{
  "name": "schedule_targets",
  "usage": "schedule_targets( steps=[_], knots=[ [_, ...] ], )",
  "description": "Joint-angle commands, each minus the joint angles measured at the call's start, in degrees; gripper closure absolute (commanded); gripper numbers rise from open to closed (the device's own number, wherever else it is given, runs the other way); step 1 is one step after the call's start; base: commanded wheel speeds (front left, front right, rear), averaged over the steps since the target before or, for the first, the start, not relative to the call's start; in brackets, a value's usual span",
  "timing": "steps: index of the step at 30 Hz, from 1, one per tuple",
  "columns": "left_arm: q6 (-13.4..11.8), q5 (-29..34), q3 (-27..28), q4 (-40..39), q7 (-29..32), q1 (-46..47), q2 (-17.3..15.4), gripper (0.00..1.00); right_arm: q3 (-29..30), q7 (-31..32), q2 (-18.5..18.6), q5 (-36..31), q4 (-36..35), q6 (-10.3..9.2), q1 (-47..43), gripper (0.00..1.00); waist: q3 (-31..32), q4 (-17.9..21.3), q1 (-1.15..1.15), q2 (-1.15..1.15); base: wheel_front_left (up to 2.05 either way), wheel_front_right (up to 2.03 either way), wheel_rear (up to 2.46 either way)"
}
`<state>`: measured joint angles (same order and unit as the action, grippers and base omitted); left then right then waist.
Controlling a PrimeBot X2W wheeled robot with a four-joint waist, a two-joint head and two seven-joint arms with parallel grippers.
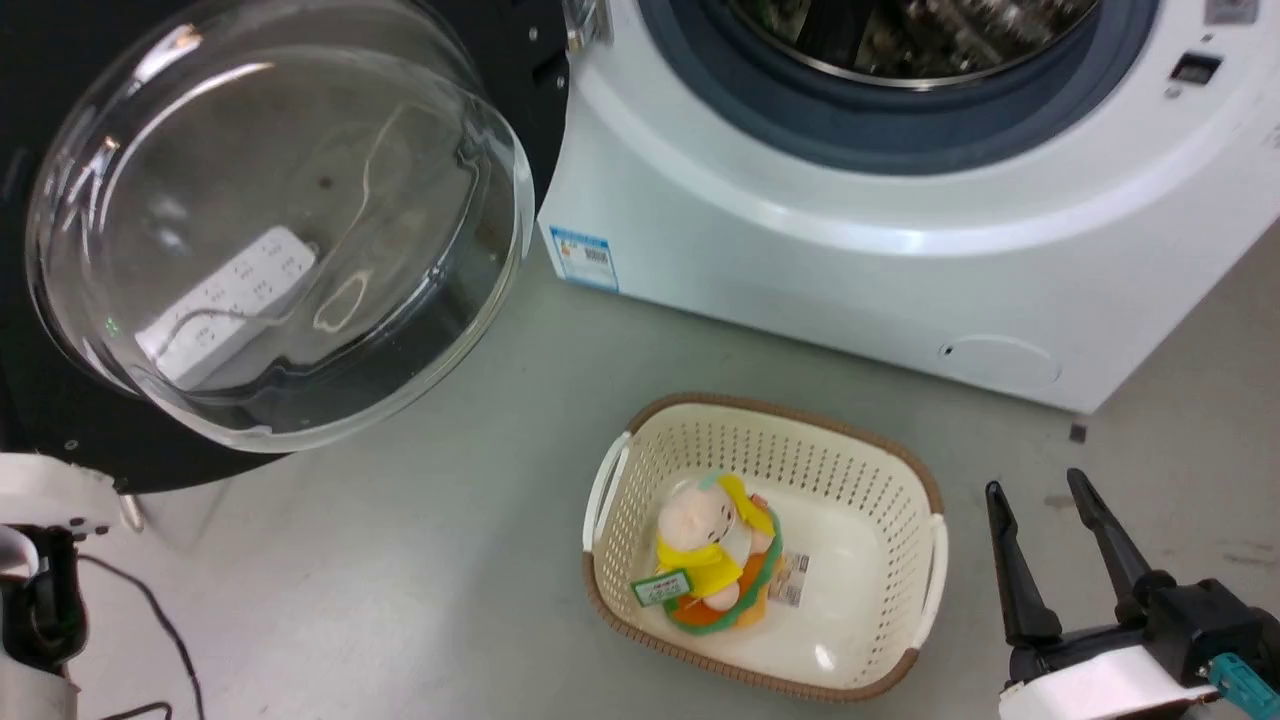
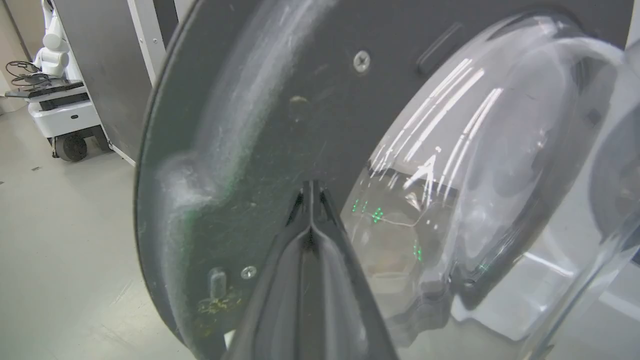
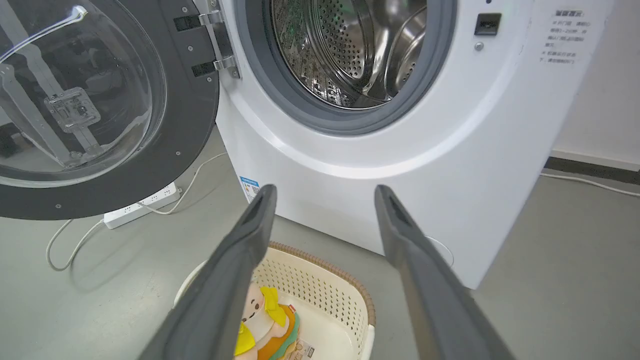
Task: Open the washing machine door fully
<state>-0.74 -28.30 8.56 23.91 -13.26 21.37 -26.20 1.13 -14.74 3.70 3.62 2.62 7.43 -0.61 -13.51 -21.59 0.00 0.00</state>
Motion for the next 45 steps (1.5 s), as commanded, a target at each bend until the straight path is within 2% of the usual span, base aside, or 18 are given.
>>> schedule_targets(
  steps=[1,8,16,23,33,34,35,45],
  knots=[
    [0.34,0.24,-0.09,-0.89,-0.39,-0.31,0.19,1.0,0.18,-0.26,-0.06,0.22,-0.08,0.06,0.85,0.0,1.3,0.44,0.0,0.0,0.0,0.0,0.0],
    [0.86,3.33,-5.8,-12.39,0.82,-4.78,2.54,1.0,1.81,-0.26,-0.43,0.79,-0.25,0.06,1.53,0.0,6.15,2.89,0.0,0.0,0.0,0.0,0.0],
    [-0.96,5.93,-12.67,-21.51,3.89,-11.59,7.1,1.0,2.62,-0.26,-0.75,1.16,-0.96,0.06,1.26,0.0,10.2,9.03,0.0,0.0,0.0,0.0,0.0],
    [-1.78,6.58,-17.21,-21.0,2.85,-16.84,11.44,1.0,2.06,-0.26,-0.8,2.22,-1.34,0.06,-0.26,0.0,11.96,14.29,0.0,0.0,0.0,0.0,0.0],
    [-1.88,8.51,-21.77,-17.03,0.11,-20.66,14.8,0.98,1.61,-0.26,-0.81,1.41,-1.57,0.06,-2.36,0.0,12.7,18.76,0.0,0.0,0.0,0.0,0.0],
    [-2.05,8.69,-21.94,-16.69,-0.05,-20.89,14.97,0.46,1.58,-0.26,-0.81,1.44,-1.43,0.06,-2.51,0.0,12.75,19.04,0.0,0.0,0.0,0.0,0.0],
    [-2.25,8.97,-22.06,-16.31,-0.23,-21.07,15.06,0.0,1.56,-0.26,-0.81,1.47,-1.25,0.06,-2.66,0.0,12.79,19.28,0.0,0.0,0.0,0.0,0.0],
    [-3.51,10.39,-21.73,-15.03,-1.6,-22.04,17.32,0.0,1.36,-0.26,-0.82,1.21,0.03,0.06,-3.78,0.0,13.83,19.57,0.0,0.0,0.0,0.0,0.0]
  ],
)
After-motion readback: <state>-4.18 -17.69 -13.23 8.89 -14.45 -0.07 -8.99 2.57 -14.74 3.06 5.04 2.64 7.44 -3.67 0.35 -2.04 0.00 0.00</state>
